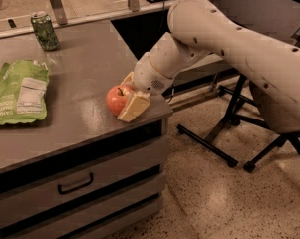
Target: Move apple near green rice chip bag
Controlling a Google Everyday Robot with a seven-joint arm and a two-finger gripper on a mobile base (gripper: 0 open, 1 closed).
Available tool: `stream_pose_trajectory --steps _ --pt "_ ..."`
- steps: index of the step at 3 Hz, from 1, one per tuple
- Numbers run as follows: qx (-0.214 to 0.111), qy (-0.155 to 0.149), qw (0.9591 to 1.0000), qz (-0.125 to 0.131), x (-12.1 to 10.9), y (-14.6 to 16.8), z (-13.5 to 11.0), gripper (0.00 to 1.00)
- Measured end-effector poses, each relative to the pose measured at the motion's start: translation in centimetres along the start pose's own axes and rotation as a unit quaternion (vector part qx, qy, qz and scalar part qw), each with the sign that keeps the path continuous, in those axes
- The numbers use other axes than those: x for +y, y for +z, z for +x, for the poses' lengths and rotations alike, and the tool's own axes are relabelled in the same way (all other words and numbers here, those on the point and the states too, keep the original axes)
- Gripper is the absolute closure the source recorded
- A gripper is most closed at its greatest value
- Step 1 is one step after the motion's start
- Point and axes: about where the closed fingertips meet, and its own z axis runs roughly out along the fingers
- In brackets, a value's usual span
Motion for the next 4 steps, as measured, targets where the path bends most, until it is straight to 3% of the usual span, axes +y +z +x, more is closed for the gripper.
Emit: stream_pose_trajectory --steps 1,2,4 --pt "-0.005 -0.012 0.9999 -0.007 -1.3 -0.1 -2.0 1.0" --pt "-0.006 -0.043 0.9977 -0.051 -5.5 1.3 -7.6 1.0" --pt "-0.016 -0.065 0.9947 -0.078 -10.2 3.9 -13.4 1.0"
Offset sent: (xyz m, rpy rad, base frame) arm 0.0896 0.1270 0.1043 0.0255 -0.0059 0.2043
